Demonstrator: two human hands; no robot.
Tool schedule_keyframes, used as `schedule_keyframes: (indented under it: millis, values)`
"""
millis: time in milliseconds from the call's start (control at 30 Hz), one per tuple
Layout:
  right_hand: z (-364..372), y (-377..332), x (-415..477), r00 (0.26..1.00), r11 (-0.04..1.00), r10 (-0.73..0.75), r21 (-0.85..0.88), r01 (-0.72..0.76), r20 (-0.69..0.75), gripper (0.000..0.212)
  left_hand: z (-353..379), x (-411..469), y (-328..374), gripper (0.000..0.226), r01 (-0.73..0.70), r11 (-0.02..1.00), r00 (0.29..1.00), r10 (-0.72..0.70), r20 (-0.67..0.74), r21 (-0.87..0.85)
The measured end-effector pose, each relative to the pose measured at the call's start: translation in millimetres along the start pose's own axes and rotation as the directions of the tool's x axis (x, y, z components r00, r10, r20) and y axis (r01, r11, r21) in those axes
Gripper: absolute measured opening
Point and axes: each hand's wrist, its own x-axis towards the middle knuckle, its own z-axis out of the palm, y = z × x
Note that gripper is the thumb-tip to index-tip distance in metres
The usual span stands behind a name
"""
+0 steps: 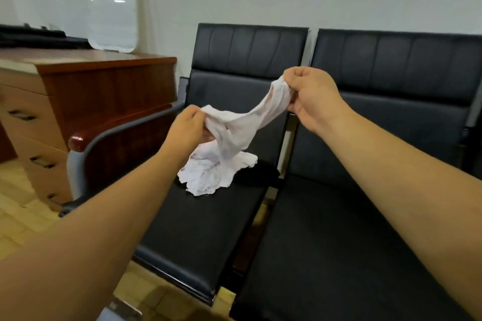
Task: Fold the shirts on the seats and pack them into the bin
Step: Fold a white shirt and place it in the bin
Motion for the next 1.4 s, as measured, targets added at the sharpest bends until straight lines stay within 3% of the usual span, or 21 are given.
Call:
schedule_keyframes:
  millis: [233, 333, 400, 533, 633, 700, 767, 867, 933, 1100, 1200, 1300, 1400]
  values:
    - [-63.6, -68.0, -15.7, 0.977, 0.999, -0.022, 0.018, 0.026, -0.213, 0.010, 7.7, -15.1, 145.6, 0.021, -0.172, 0.984, 0.972, 0.178, -0.151, 0.053]
    - [-88.3, -119.2, -26.3, 0.961, 0.972, -0.092, 0.186, 0.144, -0.262, 0.014, 9.0, -20.7, 216.8, 0.022, -0.155, 0.971, 0.978, 0.125, -0.166, -0.182]
    - [-104.0, -150.2, -34.5, 0.949, 0.964, -0.132, 0.187, 0.190, -0.286, 0.014, 7.3, -18.5, 257.5, 0.025, -0.113, 0.962, 0.985, 0.075, -0.157, -0.247]
    - [-132.7, -189.6, -56.0, 0.945, 0.986, -0.150, 0.026, 0.164, -0.290, 0.015, 15.4, -40.7, 306.6, 0.021, -0.141, 0.957, 0.989, 0.125, -0.075, -0.255]
    - [-153.3, -224.2, -72.4, 0.945, 0.961, -0.114, 0.206, 0.183, -0.307, 0.022, 21.5, -55.4, 324.5, 0.011, -0.132, 0.916, 0.987, 0.156, 0.032, -0.378]
    - [-169.0, -245.5, -80.8, 0.953, 0.902, -0.085, 0.383, 0.198, -0.291, 0.024, 27.0, -60.2, 336.2, 0.008, -0.052, 0.888, 0.977, 0.140, 0.160, -0.456]
    - [-182.7, -260.2, -88.0, 0.967, 0.884, -0.078, 0.432, 0.180, -0.243, 0.029, 35.4, -62.7, 349.4, 0.008, 0.046, 0.859, 0.964, 0.096, 0.249, -0.510]
    - [-200.1, -269.7, -97.4, 0.976, 0.976, -0.067, 0.191, 0.107, -0.207, 0.044, 50.1, -69.7, 361.8, 0.010, 0.165, 0.830, 0.936, 0.038, 0.350, -0.533]
    - [-212.7, -269.5, -100.9, 0.968, 0.998, -0.033, 0.050, 0.047, -0.247, 0.041, 60.6, -75.1, 364.0, 0.008, 0.175, 0.838, 0.926, 0.039, 0.376, -0.517]
    - [-242.7, -256.2, -112.0, 0.931, 0.946, -0.043, -0.313, -0.078, -0.362, 0.028, 82.4, -84.0, 355.8, 0.018, 0.087, 0.846, 0.920, 0.135, 0.369, -0.526]
    - [-247.6, -247.3, -120.4, 0.946, 0.936, 0.053, -0.314, -0.159, -0.321, 0.019, 86.9, -87.7, 348.3, 0.022, -0.022, 0.905, 0.896, 0.207, 0.394, -0.425]
    - [-246.1, -242.9, -120.4, 0.947, 0.978, 0.173, -0.064, -0.197, -0.270, 0.017, 89.6, -90.2, 339.1, 0.018, -0.264, 0.954, 0.866, 0.300, 0.400, -0.142]
    - [-242.1, -243.0, -118.9, 0.960, 0.981, 0.167, 0.131, -0.141, -0.222, 0.016, 91.6, -93.9, 334.7, 0.017, -0.483, 0.847, 0.854, 0.400, 0.332, 0.221]
